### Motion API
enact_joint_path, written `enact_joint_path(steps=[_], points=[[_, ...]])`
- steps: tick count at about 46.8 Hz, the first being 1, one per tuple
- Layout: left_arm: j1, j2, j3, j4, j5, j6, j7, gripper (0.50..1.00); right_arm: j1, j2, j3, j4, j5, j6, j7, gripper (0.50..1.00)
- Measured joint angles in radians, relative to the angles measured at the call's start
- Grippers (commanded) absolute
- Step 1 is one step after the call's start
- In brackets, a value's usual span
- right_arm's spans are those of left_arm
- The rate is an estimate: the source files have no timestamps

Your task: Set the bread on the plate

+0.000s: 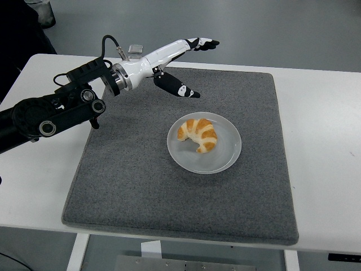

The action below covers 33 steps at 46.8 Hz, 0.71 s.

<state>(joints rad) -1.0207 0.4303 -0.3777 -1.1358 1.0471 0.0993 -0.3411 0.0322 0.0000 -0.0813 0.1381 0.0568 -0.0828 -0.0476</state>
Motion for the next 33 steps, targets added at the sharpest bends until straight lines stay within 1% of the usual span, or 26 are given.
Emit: enact_joint_path(steps=[5, 9, 13, 16, 20, 24, 26, 29, 33], points=[[0.0, 0.01, -0.007, 0.009, -0.112, -0.016, 0.001, 1.0, 0.0, 0.0, 0.0, 0.0, 0.0, 0.0, 0.0, 0.952], [-0.005, 0.019, -0.008, 0.038, -0.196, -0.057, 0.001, 1.0, 0.0, 0.0, 0.0, 0.0, 0.0, 0.0, 0.0, 0.952], [-0.013, 0.021, -0.02, 0.078, -0.279, -0.117, 0.001, 1.0, 0.0, 0.0, 0.0, 0.0, 0.0, 0.0, 0.0, 0.952], [-0.013, 0.021, -0.036, 0.11, -0.352, -0.177, 0.002, 1.0, 0.0, 0.0, 0.0, 0.0, 0.0, 0.0, 0.0, 0.954], [-0.013, 0.026, -0.052, 0.163, -0.433, -0.265, 0.003, 1.0, 0.0, 0.0, 0.0, 0.0, 0.0, 0.0, 0.0, 0.952], [-0.013, 0.032, -0.071, 0.228, -0.509, -0.371, 0.007, 1.0, 0.0, 0.0, 0.0, 0.0, 0.0, 0.0, 0.0, 0.952], [-0.014, 0.032, -0.084, 0.256, -0.541, -0.413, 0.01, 1.0, 0.0, 0.0, 0.0, 0.0, 0.0, 0.0, 0.0, 0.952], [-0.018, 0.032, -0.105, 0.289, -0.581, -0.457, 0.015, 1.0, 0.0, 0.0, 0.0, 0.0, 0.0, 0.0, 0.0, 0.952], [-0.023, 0.033, -0.117, 0.322, -0.627, -0.485, 0.019, 1.0, 0.0, 0.0, 0.0, 0.0, 0.0, 0.0, 0.0, 0.952]])
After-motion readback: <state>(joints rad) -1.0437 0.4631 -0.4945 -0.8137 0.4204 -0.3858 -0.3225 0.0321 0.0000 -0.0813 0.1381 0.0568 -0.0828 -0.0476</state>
